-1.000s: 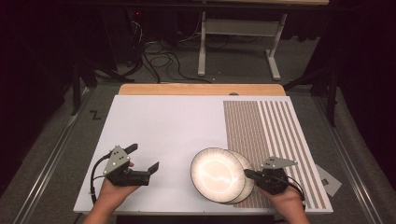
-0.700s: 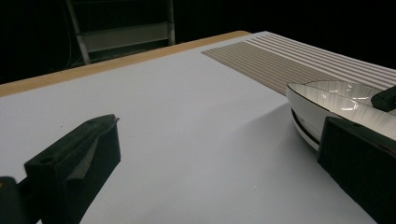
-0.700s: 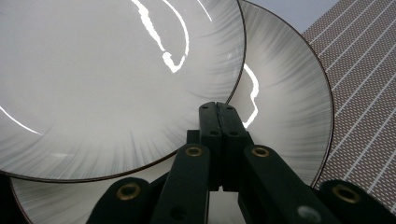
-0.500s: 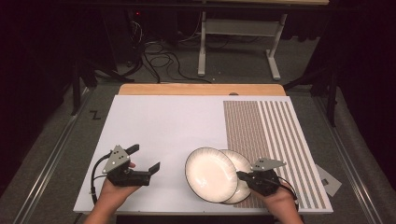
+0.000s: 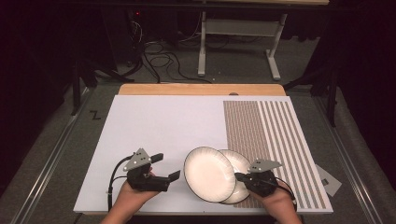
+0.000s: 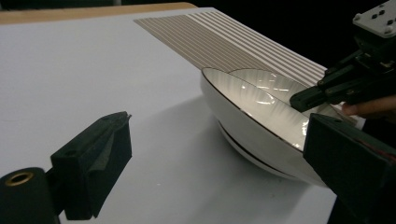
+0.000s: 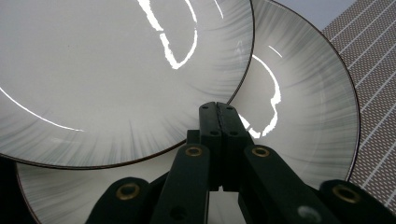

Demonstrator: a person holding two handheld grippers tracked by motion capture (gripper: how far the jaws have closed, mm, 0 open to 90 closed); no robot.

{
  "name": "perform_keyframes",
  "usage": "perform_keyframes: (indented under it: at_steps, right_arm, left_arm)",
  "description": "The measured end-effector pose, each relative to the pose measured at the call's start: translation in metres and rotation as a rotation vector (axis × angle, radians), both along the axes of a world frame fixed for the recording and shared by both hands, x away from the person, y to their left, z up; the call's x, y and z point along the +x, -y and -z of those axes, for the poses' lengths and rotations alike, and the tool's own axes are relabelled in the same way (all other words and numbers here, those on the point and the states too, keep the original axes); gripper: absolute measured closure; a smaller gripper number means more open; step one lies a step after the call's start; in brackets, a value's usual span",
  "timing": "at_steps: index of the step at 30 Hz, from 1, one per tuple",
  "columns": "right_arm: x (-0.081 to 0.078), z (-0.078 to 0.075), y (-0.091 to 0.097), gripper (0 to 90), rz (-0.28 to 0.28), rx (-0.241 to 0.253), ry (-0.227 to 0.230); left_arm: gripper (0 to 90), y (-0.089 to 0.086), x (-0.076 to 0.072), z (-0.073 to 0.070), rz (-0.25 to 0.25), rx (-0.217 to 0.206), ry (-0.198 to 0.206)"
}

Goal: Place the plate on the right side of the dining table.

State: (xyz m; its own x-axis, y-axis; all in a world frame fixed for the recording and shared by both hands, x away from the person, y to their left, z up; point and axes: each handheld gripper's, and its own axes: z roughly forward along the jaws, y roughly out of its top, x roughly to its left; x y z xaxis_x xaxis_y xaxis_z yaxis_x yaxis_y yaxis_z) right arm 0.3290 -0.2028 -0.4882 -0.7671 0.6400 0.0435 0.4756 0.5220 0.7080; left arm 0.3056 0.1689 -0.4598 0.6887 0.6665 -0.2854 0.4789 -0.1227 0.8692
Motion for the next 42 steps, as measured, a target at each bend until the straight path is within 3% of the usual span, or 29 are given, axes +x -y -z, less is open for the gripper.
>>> perform_keyframes:
  at_steps: [5, 13, 19, 24, 28, 33, 42]
  right_arm:
    - [0.000, 0.000, 0.000, 90.0, 0.001, -0.003, -0.002]
    - [0.000, 0.002, 0.001, 90.0, -0.001, -0.009, 0.001]
    - [0.000, 0.002, 0.000, 90.0, -0.001, -0.020, 0.008]
    - [0.000, 0.002, 0.000, 90.0, 0.000, -0.019, 0.009]
    - [0.000, 0.001, 0.000, 90.0, 0.004, -0.022, 0.008]
    - [0.000, 0.001, 0.000, 90.0, -0.002, -0.023, 0.009]
    - [-0.002, -0.002, 0.002, 90.0, 0.012, -0.004, 0.022]
  left_arm:
    - [16.2, 0.019, 0.005, 0.005, 0.034, -0.024, -0.085]
    - [28.4, 0.038, 0.017, 0.017, 0.077, -0.055, -0.278]
    - [35.3, 0.043, 0.022, 0.015, 0.063, -0.042, -0.376]
    - [42.7, 0.052, 0.026, 0.009, 0.044, 0.027, -0.434]
    - [51.9, 0.059, 0.029, 0.003, 0.013, 0.100, -0.447]
    - [61.6, 0.060, 0.034, 0.000, -0.015, 0.136, -0.470]
    - [69.6, 0.061, 0.038, -0.001, -0.050, 0.094, -0.468]
